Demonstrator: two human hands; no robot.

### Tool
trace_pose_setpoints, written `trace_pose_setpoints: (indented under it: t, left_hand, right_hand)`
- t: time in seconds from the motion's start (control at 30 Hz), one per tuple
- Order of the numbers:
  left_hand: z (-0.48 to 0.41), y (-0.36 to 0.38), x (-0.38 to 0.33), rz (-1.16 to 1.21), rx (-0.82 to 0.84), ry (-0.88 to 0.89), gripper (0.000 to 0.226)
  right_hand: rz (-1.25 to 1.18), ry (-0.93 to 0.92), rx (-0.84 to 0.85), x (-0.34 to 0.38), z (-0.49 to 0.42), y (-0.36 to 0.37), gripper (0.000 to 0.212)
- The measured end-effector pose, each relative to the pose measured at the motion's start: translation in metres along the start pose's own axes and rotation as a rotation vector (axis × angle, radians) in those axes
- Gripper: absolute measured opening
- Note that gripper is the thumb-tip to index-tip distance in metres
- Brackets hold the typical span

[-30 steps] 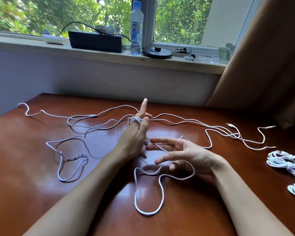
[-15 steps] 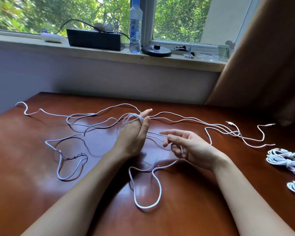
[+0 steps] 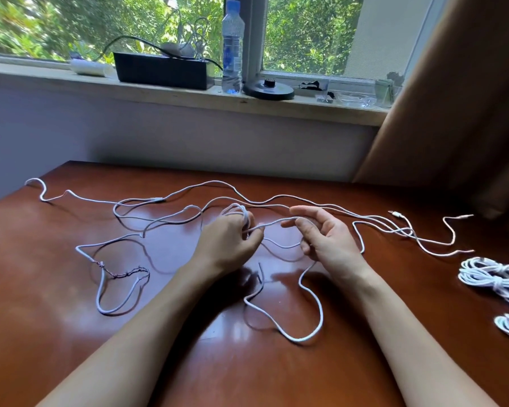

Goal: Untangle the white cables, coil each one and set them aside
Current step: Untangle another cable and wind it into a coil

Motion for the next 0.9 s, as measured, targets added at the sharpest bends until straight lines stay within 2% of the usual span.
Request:
trace_pose_setpoints:
  t: [0.17, 0.27, 0.33, 0.43, 0.53, 0.7, 0.9]
  left_hand:
    - [0.000, -0.004, 0.001, 0.003, -0.037, -0.045, 0.050]
    - [0.001, -0.005, -0.004, -0.069, -0.023, -0.078, 0.061]
    - [0.000, -0.006, -0.006, -0.053, 0.004, -0.128, 0.062]
    - [0.000, -0.004, -0.005, 0.015, 0.094, -0.164, 0.067]
    - [0.001, 0.006, -0.001, 0.266, 0.191, -0.152, 0.071]
    - [0.001, 0.016, -0.014, 0.974, 0.281, -0.169, 0.053]
    - [0.002, 0.016, -0.013, 1.232, 0.516, -0.238, 0.061]
  right_hand:
    - [0.225, -0.103, -0.139, 0.001, 0.000, -0.007, 0.020]
    - [0.379, -0.167, -0.117, 0.001, 0.001, -0.007, 0.018]
    - [0.379, -0.185, -0.080, 0.001, 0.002, -0.003, 0.020]
    - [0.489, -0.237, -0.131, 0.003, 0.003, -0.001, 0.017]
    - [0.556, -0.275, -0.164, 0.006, 0.004, 0.001, 0.011]
    - [0.618, -0.242, -0.138, 0.003, 0.003, 0.000, 0.006]
    - [0.545, -0.173, -0.079, 0.005, 0.005, 0.002, 0.003]
Point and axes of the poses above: each hand's wrist, its own z-axis away from the middle knuckle, its own y-axis out of the palm, x = y × z, the point moved 3 cm from there along -z, towards the middle knuckle, and after that the axes turned 6 degrees about x, right-handed, at the moved point
